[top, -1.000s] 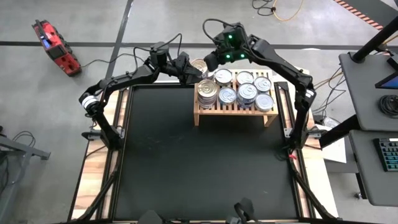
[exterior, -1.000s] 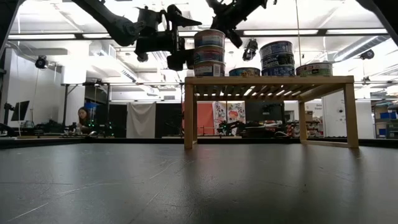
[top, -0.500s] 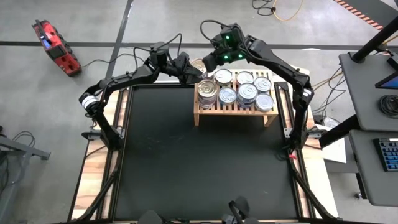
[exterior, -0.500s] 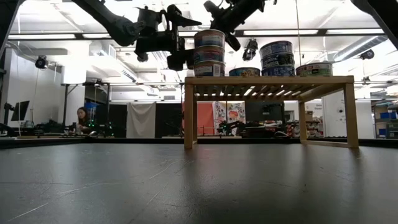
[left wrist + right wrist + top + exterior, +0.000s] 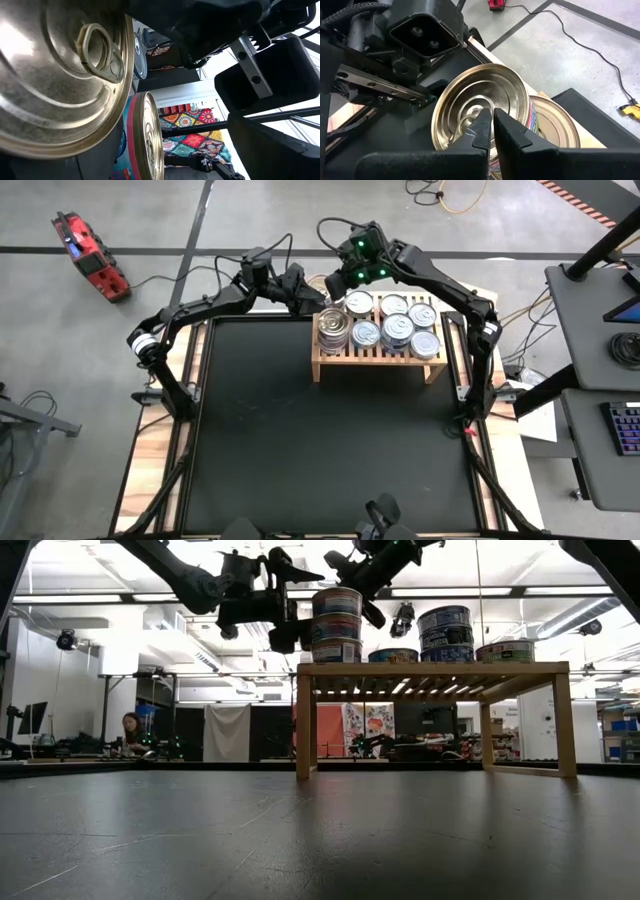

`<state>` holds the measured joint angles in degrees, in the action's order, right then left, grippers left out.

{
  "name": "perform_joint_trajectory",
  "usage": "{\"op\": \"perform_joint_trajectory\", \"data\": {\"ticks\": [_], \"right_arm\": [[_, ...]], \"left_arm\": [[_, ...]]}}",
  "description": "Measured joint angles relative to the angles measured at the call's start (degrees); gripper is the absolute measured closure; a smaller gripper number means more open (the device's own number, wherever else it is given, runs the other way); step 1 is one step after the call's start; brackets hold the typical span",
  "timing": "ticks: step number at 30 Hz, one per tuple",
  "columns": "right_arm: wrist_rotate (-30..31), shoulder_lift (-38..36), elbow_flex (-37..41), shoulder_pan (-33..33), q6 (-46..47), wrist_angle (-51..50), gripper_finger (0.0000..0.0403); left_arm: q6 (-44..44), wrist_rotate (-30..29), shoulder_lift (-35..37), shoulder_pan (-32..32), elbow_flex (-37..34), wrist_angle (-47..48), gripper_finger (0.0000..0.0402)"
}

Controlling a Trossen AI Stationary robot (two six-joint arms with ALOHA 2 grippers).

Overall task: Stack canned seafood by type on shelf
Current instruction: Stack the blue-pink tuna can on top of the blue-pink tuna can on the shelf

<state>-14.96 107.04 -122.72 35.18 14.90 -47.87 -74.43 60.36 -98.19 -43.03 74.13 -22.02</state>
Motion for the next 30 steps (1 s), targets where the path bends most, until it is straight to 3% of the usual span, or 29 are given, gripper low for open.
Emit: {"op": "perform_joint_trajectory", "data": {"ticks": [30], "right_arm": [[6.4,-1.6,0.0,0.2,-3.6,-6.9,0.0390]], "left_arm": [[0.0,0.7,0.0,0.0,0.0,-2.0,0.0061]]}}
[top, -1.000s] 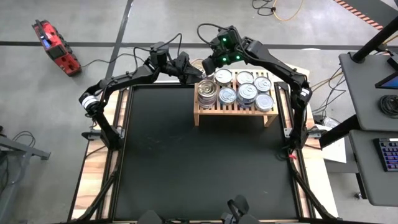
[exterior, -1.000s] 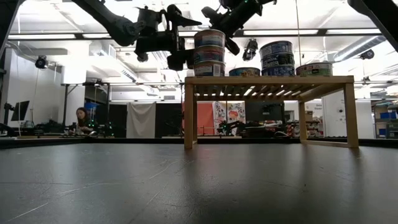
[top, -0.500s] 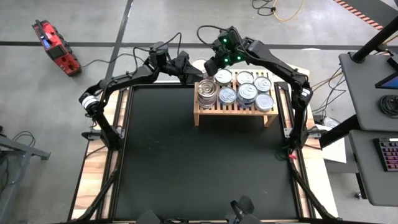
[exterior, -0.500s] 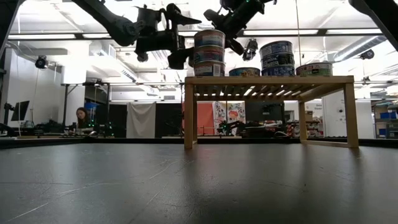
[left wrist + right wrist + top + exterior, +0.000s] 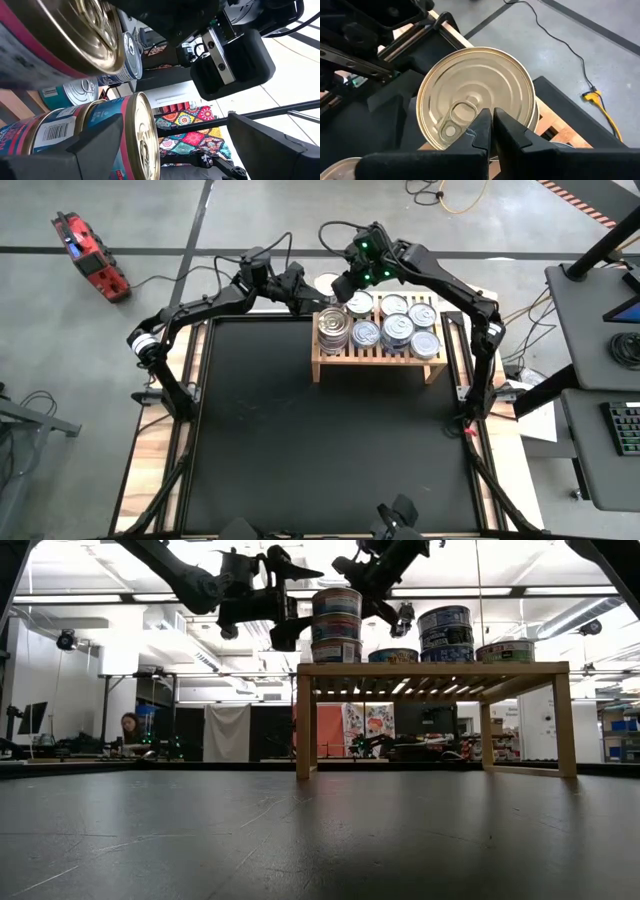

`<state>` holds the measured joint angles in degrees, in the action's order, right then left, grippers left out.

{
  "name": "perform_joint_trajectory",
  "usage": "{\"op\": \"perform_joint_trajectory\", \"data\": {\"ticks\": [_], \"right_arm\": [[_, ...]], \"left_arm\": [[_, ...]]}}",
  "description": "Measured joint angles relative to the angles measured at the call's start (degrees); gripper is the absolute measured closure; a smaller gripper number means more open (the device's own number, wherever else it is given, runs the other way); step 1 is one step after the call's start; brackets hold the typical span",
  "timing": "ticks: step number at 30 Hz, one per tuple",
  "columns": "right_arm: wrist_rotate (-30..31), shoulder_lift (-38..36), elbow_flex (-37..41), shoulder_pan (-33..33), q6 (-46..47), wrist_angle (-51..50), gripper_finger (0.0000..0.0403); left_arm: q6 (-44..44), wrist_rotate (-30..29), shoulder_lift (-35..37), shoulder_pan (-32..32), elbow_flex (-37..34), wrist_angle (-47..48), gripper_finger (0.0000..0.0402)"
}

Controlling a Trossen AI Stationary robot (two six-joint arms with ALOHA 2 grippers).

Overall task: Stack canned seafood by type on shelf
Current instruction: Stack the blue-pink tuna can on top of the blue-pink tuna can on the shelf, then return to Home Position

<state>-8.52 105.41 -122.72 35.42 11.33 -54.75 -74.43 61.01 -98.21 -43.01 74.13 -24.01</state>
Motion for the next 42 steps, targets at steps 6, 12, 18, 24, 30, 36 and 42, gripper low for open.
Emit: {"op": "perform_joint_trajectory", "data": {"ticks": [6,12,18,24,30,36,42], "right_arm": [[2.6,-1.4,0.0,0.1,-0.5,-1.2,0.0390],[2.5,-3.3,0.1,0.1,-0.8,-1.0,0.0390],[0.4,-9.3,0.1,0.1,-4.2,-0.3,0.0390],[-8.3,-14.0,2.3,-0.5,-9.8,2.4,0.0390],[-19.5,-20.7,13.4,-6.8,-15.4,7.7,0.0390],[-11.2,-28.9,27.2,-13.1,-7.2,20.0,0.0390],[-11.0,-34.7,37.8,-17.2,-9.5,27.8,0.0390]], "left_arm": [[0.1,0.5,0.0,0.0,0.0,0.0,0.0061],[0.0,1.6,0.5,-0.1,0.0,0.2,0.0061],[1.0,1.5,7.3,-0.1,0.1,0.2,0.0083],[13.4,-1.6,17.7,0.0,0.1,16.9,0.0107],[54.1,-24.5,33.2,8.1,0.1,49.4,0.0129],[55.4,-82.2,42.0,25.4,0.0,56.5,0.0140],[54.9,-87.7,46.5,39.3,-0.1,55.8,0.0141]]}}
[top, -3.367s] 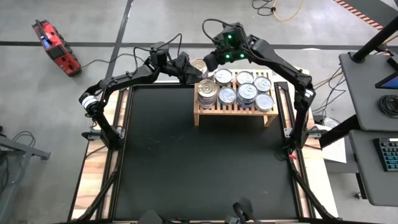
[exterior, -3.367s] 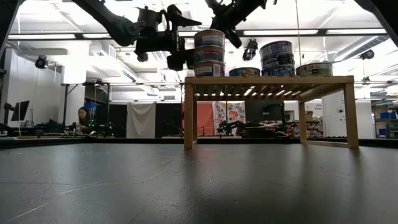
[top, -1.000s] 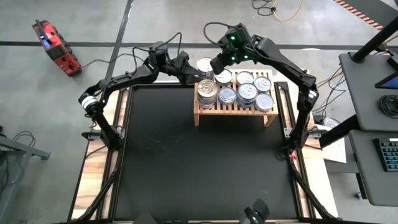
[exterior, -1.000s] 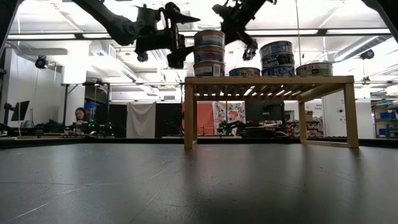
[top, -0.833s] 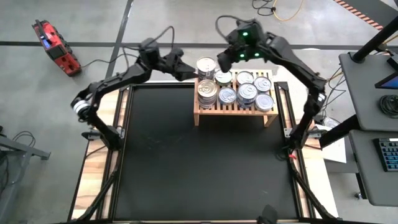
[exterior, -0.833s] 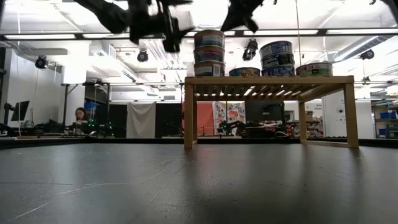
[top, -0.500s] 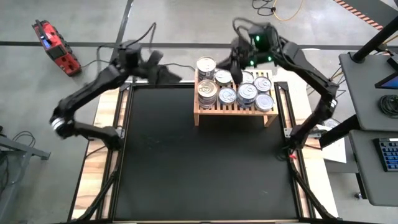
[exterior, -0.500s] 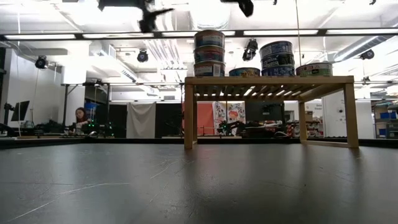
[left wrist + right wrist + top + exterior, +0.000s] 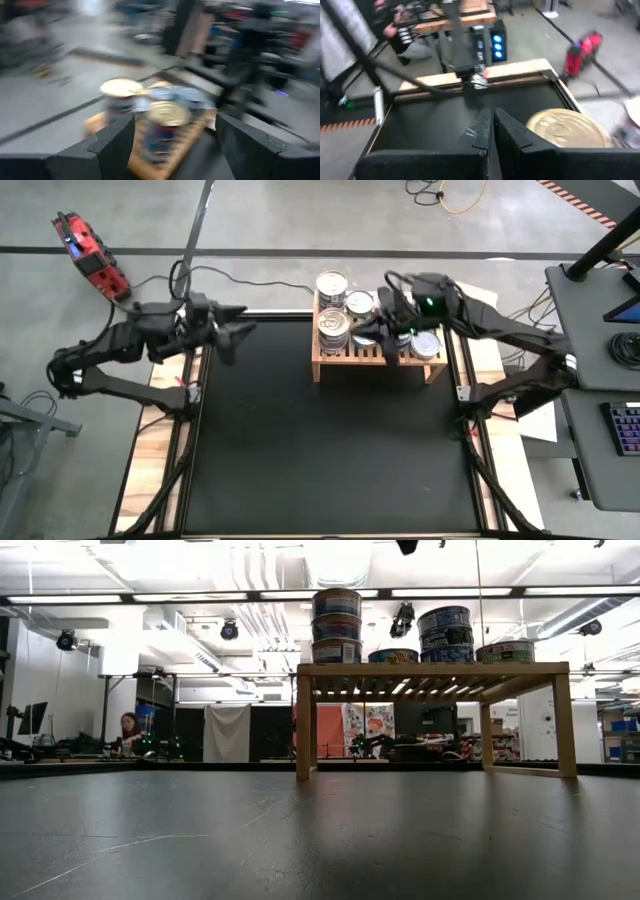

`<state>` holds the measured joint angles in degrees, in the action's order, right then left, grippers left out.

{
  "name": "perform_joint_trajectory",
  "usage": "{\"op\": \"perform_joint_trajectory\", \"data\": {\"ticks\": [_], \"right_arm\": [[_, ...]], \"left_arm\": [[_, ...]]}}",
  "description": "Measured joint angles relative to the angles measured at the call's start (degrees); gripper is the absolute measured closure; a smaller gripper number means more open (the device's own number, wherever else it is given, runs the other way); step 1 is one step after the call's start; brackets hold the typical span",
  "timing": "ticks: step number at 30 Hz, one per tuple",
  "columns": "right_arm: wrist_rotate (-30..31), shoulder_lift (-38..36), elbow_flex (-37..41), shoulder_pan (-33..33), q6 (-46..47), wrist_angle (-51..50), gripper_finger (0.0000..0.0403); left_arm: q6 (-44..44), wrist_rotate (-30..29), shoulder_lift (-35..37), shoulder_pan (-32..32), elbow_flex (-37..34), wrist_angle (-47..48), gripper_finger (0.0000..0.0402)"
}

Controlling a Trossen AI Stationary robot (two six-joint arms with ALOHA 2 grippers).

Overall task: Stack canned seafood by type on shelf
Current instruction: Return to Home Position

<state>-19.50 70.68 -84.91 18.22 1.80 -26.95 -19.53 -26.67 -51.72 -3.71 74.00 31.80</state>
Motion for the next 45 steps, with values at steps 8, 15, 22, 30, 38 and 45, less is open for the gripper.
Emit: {"op": "perform_joint_trajectory", "data": {"ticks": [8,15,22,30,38,45], "right_arm": [[1.2,-11.9,17.8,-1.7,3.5,13.9,0.0390],[7.0,-17.2,24.2,-1.7,20.1,15.2,0.0390],[-4.9,-26.7,34.1,-2.7,-5.2,16.5,0.0390],[-4.5,-41.3,46.3,-2.6,-10.1,19.1,0.0390],[-5.0,-53.1,58.4,-2.6,-5.9,22.2,0.0390],[-5.0,-62.5,69.7,-2.6,-0.9,31.5,0.0390]], "left_arm": [[12.9,15.1,2.3,4.1,-1.2,-14.8,0.0141],[9.6,12.8,1.4,4.1,-0.7,-14.6,0.0141],[14.2,22.6,6.0,3.8,-3.0,-14.1,0.0141],[14.5,25.7,18.8,3.8,-17.0,-23.4,0.0141],[14.2,25.9,32.1,3.8,-36.9,-37.2,0.0141],[14.5,25.8,46.9,3.8,-53.7,-46.1,0.0141]]}}
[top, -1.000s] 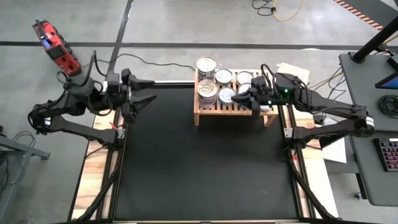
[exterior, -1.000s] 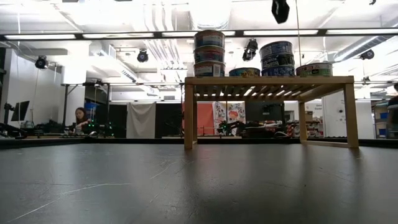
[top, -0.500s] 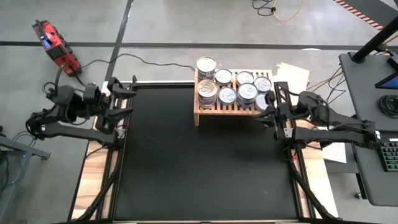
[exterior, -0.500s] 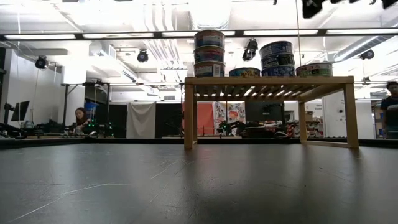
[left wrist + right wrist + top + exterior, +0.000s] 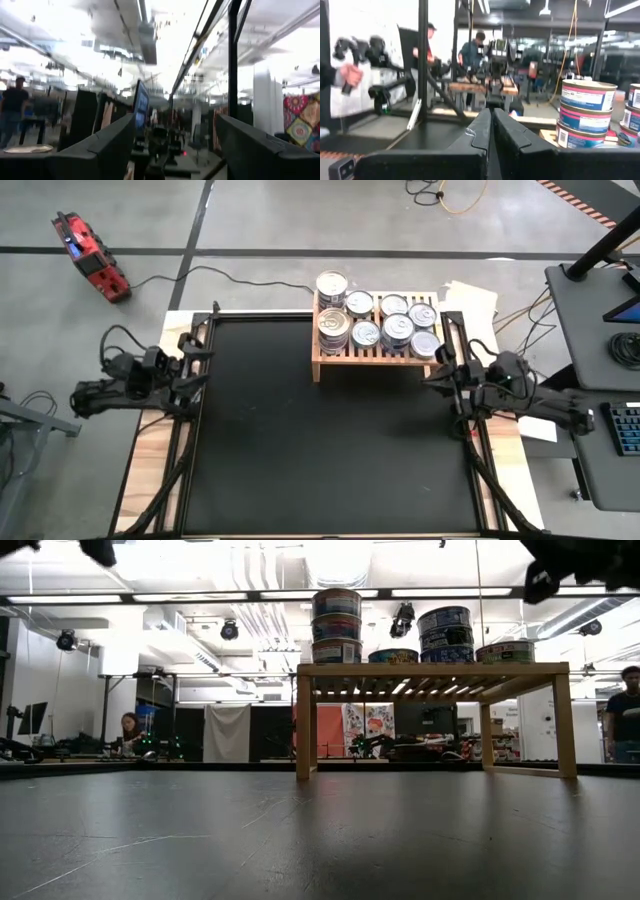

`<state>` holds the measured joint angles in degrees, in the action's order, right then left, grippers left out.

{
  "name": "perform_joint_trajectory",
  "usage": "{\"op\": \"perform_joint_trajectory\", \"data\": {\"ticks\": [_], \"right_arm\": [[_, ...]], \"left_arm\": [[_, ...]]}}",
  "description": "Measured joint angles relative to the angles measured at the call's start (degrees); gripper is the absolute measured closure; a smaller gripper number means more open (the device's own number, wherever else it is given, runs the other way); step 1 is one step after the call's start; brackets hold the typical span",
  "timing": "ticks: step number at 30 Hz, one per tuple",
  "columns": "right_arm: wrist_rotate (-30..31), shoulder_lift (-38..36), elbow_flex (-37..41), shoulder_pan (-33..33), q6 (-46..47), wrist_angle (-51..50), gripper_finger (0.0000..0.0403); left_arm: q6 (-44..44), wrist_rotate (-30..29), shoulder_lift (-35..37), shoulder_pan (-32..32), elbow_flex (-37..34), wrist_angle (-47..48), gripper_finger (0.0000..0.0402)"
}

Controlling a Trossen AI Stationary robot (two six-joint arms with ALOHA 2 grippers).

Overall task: Stack canned seafood by type on shelf
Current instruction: Return to Home Position

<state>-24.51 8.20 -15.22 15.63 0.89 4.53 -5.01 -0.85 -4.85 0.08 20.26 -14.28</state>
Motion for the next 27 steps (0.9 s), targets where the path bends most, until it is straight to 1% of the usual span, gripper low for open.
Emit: {"op": "perform_joint_trajectory", "data": {"ticks": [2,6,7,10,12,16,18,20,24,27], "right_arm": [[0.0,-2.8,3.4,0.0,1.0,3.9,0.0390],[0.1,-8.0,9.4,0.0,4.5,10.2,0.0390],[0.1,-8.1,10.5,0.0,5.7,11.9,0.0390],[-0.6,-7.3,14.0,-0.1,8.4,17.7,0.0390],[-1.1,-6.7,14.5,-0.2,8.7,18.0,0.0390],[-1.0,-6.3,14.5,-0.4,5.7,17.6,0.0390],[-1.0,-6.3,14.5,-0.4,4.3,17.7,0.0390],[-0.9,-6.3,14.5,-0.4,4.2,17.9,0.0390],[-0.8,-6.3,14.5,-0.4,7.6,16.5,0.0390],[-0.9,-6.2,14.5,-0.4,9.9,15.5,0.0390]], "left_arm": [[0.2,-0.1,4.5,0.0,-4.0,-1.1,0.0141],[0.2,-0.3,3.8,-0.1,-10.2,-7.5,0.0141],[-0.3,-1.5,2.8,-0.1,-11.4,-9.8,0.0141],[-1.7,-4.6,2.7,-0.2,-16.4,-10.5,0.0141],[-3.1,-8.1,3.0,-0.1,-19.5,-12.1,0.0141],[-5.1,-16.6,3.5,-0.2,-19.3,-2.2,0.0141],[-5.0,-20.8,3.5,-0.2,-19.7,-1.2,0.0141],[-5.2,-23.7,3.7,-0.2,-19.7,-0.5,0.0141],[-5.7,-24.1,3.4,-0.1,-19.7,1.5,0.0141],[-9.6,-23.5,3.4,-0.1,-19.7,3.9,0.0141]]}}
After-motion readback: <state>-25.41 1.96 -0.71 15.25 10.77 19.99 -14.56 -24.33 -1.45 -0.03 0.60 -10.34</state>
